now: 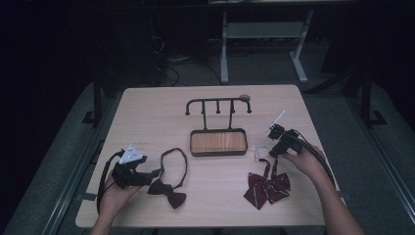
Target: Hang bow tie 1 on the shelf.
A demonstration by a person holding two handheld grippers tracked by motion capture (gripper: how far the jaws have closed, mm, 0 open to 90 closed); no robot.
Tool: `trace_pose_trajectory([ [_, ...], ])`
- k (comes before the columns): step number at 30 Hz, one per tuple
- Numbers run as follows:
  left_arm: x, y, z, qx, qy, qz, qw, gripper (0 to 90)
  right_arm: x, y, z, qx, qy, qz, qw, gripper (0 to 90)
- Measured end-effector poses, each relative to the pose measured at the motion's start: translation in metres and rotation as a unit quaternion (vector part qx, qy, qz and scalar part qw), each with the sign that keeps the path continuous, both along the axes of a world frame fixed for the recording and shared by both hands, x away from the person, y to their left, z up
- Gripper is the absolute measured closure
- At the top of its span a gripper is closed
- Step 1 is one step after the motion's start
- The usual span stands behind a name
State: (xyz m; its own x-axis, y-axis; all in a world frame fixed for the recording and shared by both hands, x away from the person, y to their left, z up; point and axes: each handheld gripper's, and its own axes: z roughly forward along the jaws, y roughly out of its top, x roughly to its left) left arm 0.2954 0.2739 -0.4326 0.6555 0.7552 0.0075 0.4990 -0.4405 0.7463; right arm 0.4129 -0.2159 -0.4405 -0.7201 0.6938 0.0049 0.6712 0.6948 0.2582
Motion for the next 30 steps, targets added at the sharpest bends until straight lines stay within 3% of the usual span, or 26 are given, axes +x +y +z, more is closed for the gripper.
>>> trace_pose_trajectory([
  [10, 0.000, 0.000, 0.000, -0.003, 0.000, 0.000, 1.0000, 24.9, -0.001, 0.003, -0.001, -0.002, 0.001, 0.009, 1.0000, 81.4],
  [17, 0.000, 0.001, -0.001, -0.001, 0.000, -0.001, 1.0000, 24.9, -0.002, 0.002, 0.002, -0.001, 0.003, 0.011, 0.9999, 82.9],
  [24, 0.000, 0.000, -0.001, 0.000, 0.000, -0.002, 1.0000, 24.9, -0.008, -0.005, 0.014, 0.022, -0.004, 0.010, 0.9997, 83.3],
  [30, 0.000, 0.000, 0.000, 0.003, 0.001, -0.002, 1.0000, 24.9, -0.014, -0.012, 0.022, 0.049, 0.005, 0.022, 0.9985, 83.1],
])
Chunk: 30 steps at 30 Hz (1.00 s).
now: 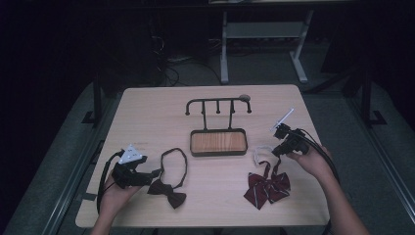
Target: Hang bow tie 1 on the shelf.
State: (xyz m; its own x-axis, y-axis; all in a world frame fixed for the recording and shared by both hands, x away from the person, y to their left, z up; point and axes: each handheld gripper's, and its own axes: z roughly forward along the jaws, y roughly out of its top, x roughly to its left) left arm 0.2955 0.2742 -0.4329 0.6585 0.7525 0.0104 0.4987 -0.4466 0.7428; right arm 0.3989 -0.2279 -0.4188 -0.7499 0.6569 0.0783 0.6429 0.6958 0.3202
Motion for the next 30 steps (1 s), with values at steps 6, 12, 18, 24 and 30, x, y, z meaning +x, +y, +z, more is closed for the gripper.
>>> trace_pose_trajectory([
  [6, 0.000, -0.001, 0.000, 0.000, 0.001, 0.000, 1.0000, 24.9, -0.006, -0.004, 0.011, 0.024, 0.012, 0.017, 0.9995, 82.9],
  [12, 0.000, -0.001, -0.001, -0.003, -0.001, 0.001, 1.0000, 24.9, -0.013, -0.004, 0.029, 0.042, 0.010, 0.037, 0.9984, 82.7],
  [18, 0.000, -0.002, -0.001, -0.004, -0.001, 0.002, 1.0000, 24.9, -0.019, 0.000, 0.044, 0.042, 0.004, 0.055, 0.9976, 82.8],
  [24, -0.001, -0.002, -0.001, -0.004, -0.002, 0.002, 1.0000, 24.9, -0.022, 0.002, 0.054, 0.049, 0.002, 0.069, 0.9964, 83.0],
  [30, -0.001, -0.002, -0.001, -0.005, -0.001, 0.002, 1.0000, 24.9, -0.025, 0.004, 0.063, 0.059, -0.001, 0.079, 0.9951, 83.1],
])
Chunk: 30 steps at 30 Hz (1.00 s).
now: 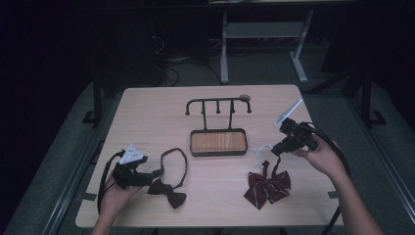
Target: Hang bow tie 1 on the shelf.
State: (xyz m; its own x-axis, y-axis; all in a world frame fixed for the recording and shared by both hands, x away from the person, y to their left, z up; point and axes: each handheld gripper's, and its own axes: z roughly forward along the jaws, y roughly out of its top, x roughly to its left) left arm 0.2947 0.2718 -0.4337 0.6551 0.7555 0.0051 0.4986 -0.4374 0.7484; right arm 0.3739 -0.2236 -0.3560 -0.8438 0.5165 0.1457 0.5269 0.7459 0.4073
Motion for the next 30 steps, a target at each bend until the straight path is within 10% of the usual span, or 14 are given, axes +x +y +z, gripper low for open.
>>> trace_pose_trajectory([
  [30, 0.000, 0.000, 0.000, 0.001, 0.000, -0.003, 1.0000, 24.8, 0.002, 0.022, 0.062, -0.014, -0.040, 0.025, 0.9988, 83.3],
])
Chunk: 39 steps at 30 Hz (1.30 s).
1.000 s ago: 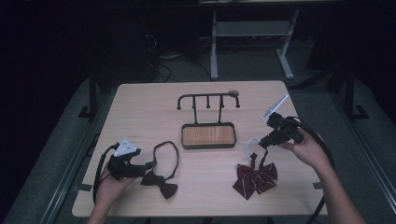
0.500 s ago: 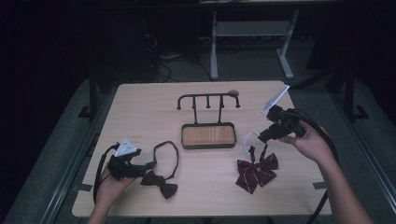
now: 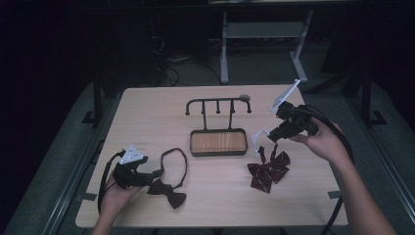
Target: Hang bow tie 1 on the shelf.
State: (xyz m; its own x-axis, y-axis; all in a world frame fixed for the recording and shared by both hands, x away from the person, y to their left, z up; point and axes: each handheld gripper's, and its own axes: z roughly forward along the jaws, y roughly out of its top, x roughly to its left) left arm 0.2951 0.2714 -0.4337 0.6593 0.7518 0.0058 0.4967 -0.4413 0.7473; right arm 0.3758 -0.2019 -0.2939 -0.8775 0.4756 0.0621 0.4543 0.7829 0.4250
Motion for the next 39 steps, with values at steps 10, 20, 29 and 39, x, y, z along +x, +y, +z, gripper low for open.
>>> trace_pose_trajectory([
  [10, 0.000, 0.000, 0.000, 0.000, -0.001, -0.002, 1.0000, 24.9, 0.007, 0.007, 0.012, -0.004, -0.007, 0.001, 1.0000, 83.4],
  [20, 0.002, -0.002, 0.000, 0.002, -0.001, -0.006, 1.0000, 24.9, 0.011, 0.016, 0.024, -0.002, -0.015, 0.001, 0.9999, 83.5],
  [29, 0.002, -0.002, 0.001, -0.001, -0.003, -0.005, 1.0000, 24.8, 0.020, 0.019, 0.033, -0.001, -0.021, -0.004, 0.9998, 83.5],
  [39, 0.002, -0.003, 0.001, -0.003, -0.002, -0.006, 1.0000, 24.8, 0.034, 0.026, 0.044, -0.012, -0.023, -0.013, 0.9996, 83.5],
])
